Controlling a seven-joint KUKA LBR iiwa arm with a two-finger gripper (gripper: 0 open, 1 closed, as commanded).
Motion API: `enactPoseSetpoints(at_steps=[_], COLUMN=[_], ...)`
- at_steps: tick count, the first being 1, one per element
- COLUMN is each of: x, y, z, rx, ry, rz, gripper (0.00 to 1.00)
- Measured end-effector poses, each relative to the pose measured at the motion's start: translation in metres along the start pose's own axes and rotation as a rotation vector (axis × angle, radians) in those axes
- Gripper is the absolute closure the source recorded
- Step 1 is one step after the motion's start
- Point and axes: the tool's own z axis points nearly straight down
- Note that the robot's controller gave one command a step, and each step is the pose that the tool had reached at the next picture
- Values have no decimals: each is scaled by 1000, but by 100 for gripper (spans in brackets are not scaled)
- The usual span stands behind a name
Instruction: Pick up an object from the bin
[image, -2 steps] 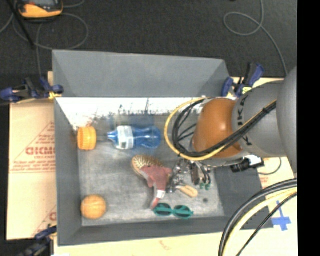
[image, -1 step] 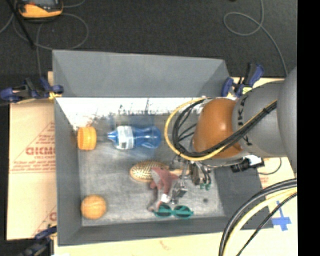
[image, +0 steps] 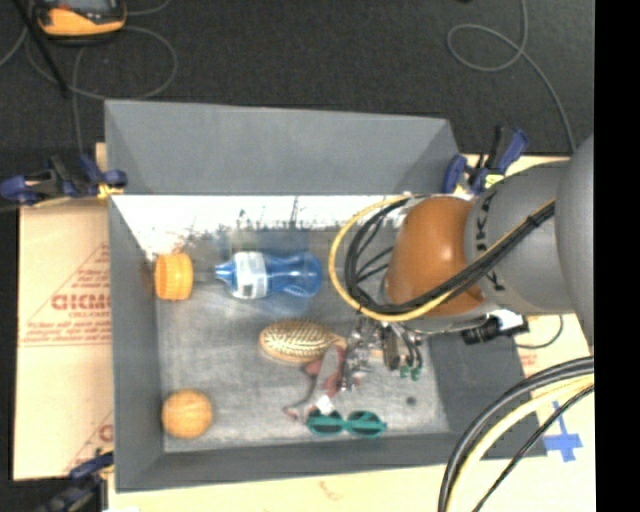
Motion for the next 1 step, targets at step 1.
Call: enactPoseSetpoints(at_steps=[1], x=[0], y=[0], z=[0], rx=[0], ry=[1], rz=[-2], gripper=[0])
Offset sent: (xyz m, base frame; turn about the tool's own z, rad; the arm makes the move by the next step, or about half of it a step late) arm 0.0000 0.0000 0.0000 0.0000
